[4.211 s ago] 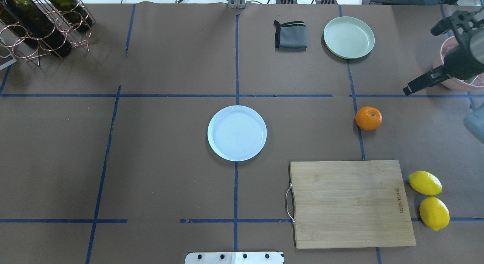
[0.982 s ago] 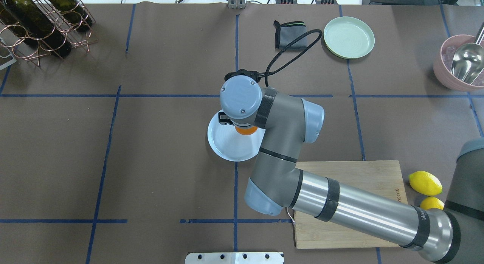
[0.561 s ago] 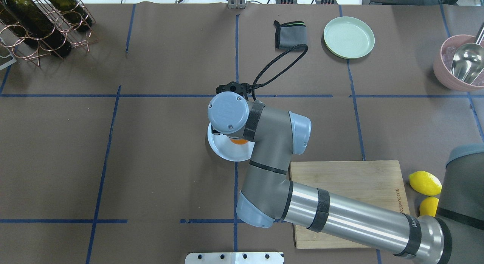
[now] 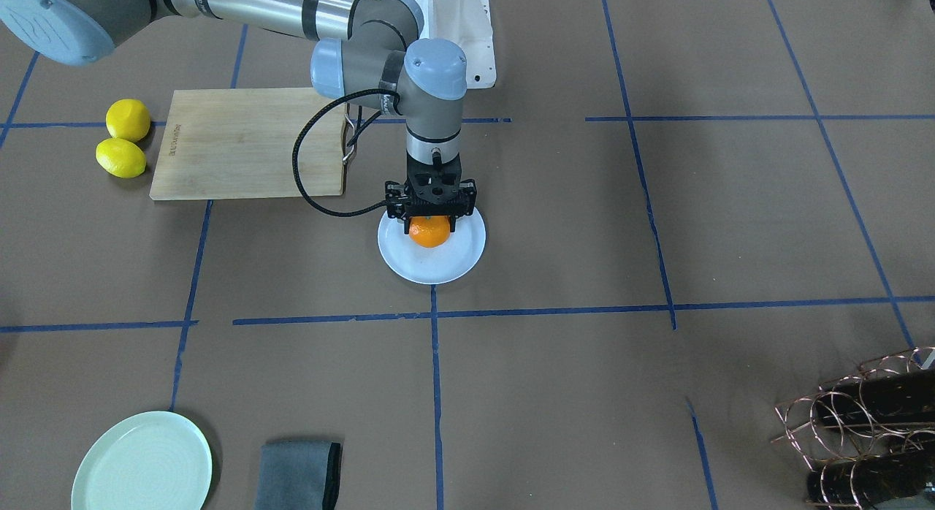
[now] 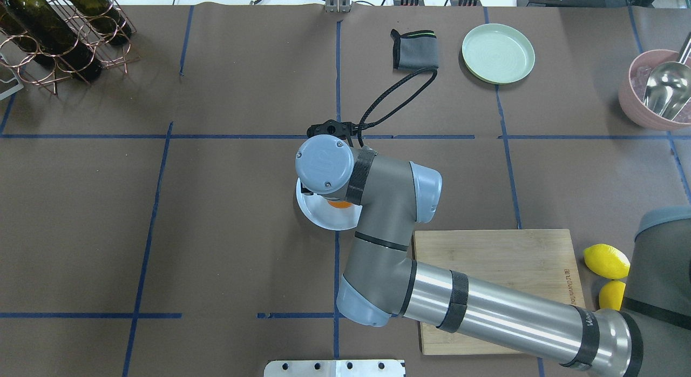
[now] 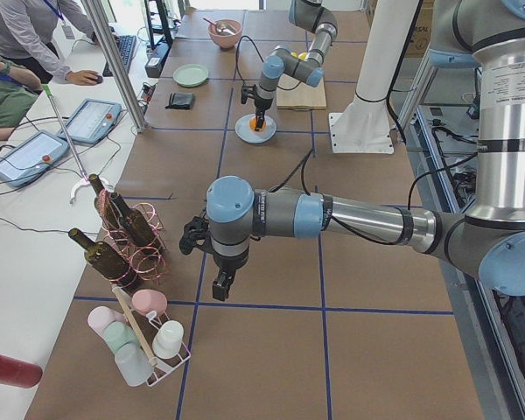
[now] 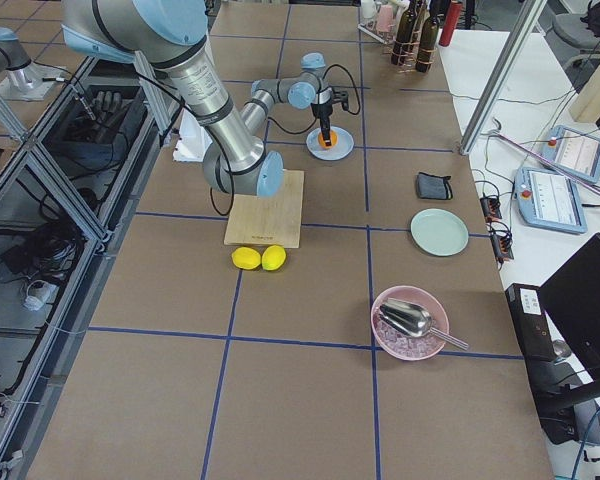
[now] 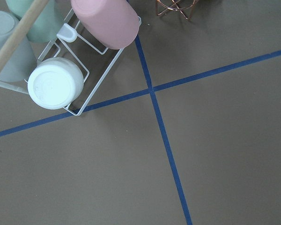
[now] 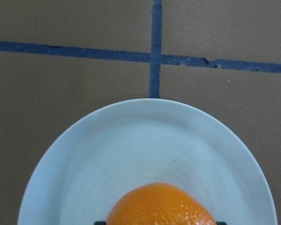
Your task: Pick orange to plate
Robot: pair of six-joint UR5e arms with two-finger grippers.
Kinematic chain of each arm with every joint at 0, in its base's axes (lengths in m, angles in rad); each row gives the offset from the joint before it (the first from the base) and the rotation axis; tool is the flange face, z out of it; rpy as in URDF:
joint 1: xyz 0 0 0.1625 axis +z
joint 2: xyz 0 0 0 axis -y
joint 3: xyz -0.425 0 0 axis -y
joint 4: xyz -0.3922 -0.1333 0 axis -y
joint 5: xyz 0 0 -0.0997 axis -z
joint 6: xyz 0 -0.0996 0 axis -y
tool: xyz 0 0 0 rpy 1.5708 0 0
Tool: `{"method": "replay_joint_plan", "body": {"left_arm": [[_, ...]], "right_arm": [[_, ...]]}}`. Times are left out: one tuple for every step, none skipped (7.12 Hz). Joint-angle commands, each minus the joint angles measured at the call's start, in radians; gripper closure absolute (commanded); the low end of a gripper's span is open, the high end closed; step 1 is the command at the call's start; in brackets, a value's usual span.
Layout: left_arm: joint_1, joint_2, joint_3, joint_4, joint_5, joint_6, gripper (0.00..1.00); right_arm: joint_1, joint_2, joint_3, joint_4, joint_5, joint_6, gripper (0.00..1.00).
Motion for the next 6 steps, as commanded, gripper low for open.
{"method": "replay_joint_plan", "body": {"left_arm": [[0.0, 0.0, 0.0, 0.0, 0.0, -0.001, 0.0], [0.0, 0.0, 0.0, 0.0, 0.0, 0.0, 0.0], [0.0, 0.0, 0.0, 0.0, 0.0, 0.0, 0.0], [0.0, 0.002, -0.002, 0.002, 0.002, 0.0, 0.0], [0.0, 0.003, 0.014, 0.003, 0.002, 0.002, 0.0], [0.0, 0.009, 0.018, 0.006, 0.002, 0.002, 0.0]], "right_arm": [[0.0, 0.001, -0.004, 0.012, 0.0, 0.036, 0.0], [0.001, 0.024, -0.001, 0.009, 0.001, 0.036, 0.0], [0.024, 0.026, 0.009, 0.009, 0.012, 0.024, 0.0], [0.069, 0.026, 0.032, 0.004, 0.046, -0.003, 0.0], [0.152, 0.01, 0.072, -0.002, 0.155, -0.063, 0.0], [0.251, -0.019, 0.125, -0.043, 0.261, -0.176, 0.0]]}}
